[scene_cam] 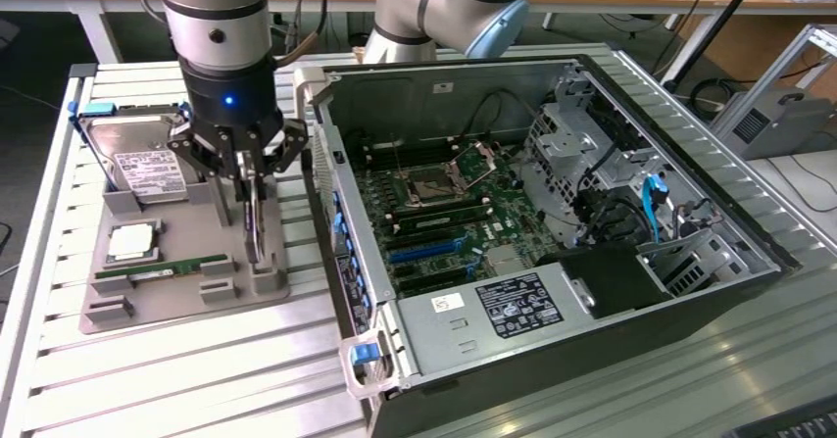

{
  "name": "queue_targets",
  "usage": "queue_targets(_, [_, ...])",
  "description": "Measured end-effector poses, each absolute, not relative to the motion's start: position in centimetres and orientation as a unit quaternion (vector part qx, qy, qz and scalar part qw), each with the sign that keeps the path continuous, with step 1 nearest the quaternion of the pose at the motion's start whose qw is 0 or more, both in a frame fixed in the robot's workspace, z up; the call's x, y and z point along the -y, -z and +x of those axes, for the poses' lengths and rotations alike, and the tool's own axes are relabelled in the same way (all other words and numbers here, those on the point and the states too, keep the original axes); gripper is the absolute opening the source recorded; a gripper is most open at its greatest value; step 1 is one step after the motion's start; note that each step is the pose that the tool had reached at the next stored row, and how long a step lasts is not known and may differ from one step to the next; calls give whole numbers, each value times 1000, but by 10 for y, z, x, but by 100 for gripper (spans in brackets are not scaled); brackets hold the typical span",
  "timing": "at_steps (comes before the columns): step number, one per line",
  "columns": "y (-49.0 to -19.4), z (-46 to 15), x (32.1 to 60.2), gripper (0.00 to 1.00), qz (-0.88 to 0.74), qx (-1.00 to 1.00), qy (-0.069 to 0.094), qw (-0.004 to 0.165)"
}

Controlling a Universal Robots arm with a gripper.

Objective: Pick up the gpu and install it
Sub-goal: 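Pick up the gpu and move the gpu toward the slot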

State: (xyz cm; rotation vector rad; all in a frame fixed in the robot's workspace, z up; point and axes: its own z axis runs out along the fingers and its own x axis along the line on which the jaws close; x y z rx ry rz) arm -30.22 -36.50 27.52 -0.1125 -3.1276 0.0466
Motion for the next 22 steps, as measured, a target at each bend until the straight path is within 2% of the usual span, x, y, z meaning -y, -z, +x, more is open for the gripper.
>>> queue_targets(22, [-283,-302,365,27,-36,999,-15,6])
